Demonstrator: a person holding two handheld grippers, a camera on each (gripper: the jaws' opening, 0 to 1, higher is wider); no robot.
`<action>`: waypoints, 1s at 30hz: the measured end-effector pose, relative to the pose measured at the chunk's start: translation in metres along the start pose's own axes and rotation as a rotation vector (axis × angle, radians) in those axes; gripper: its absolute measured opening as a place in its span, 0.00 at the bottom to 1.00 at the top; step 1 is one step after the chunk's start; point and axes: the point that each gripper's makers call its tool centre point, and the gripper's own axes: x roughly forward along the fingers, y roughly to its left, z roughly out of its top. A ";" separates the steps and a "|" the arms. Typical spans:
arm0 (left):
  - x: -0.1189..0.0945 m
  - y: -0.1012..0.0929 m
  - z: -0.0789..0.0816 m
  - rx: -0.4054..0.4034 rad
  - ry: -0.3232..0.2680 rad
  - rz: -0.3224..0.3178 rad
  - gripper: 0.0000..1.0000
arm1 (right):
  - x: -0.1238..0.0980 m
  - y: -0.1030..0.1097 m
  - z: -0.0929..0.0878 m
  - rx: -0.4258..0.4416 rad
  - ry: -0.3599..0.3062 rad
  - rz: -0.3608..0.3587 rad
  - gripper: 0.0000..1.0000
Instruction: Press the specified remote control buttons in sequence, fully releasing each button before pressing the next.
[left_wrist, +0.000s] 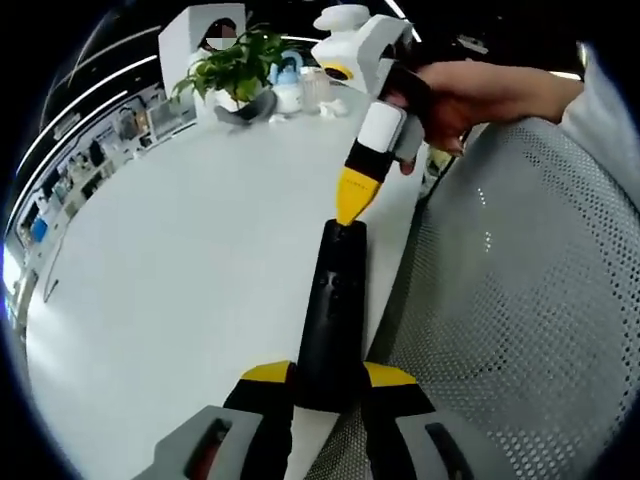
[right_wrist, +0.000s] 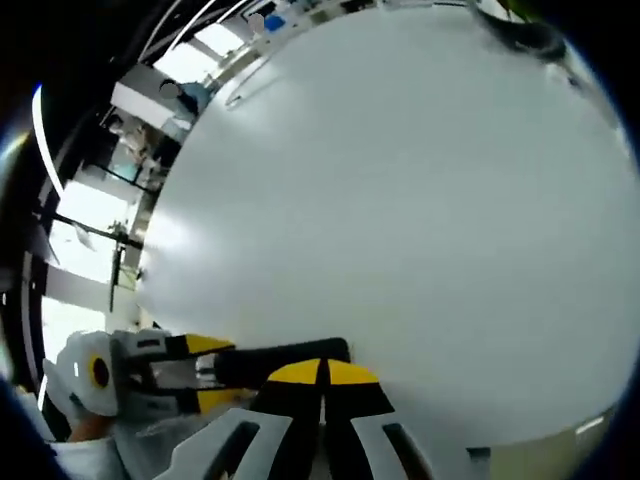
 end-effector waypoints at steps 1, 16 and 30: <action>0.000 0.000 0.000 0.002 -0.003 -0.001 0.25 | 0.000 0.000 0.000 -0.001 0.003 0.002 0.00; 0.001 0.000 0.001 0.004 -0.011 0.002 0.25 | -0.004 0.003 0.006 -0.084 -0.027 -0.009 0.00; 0.001 0.000 0.001 0.004 -0.012 0.002 0.25 | 0.002 0.015 0.001 -0.101 0.007 0.048 0.00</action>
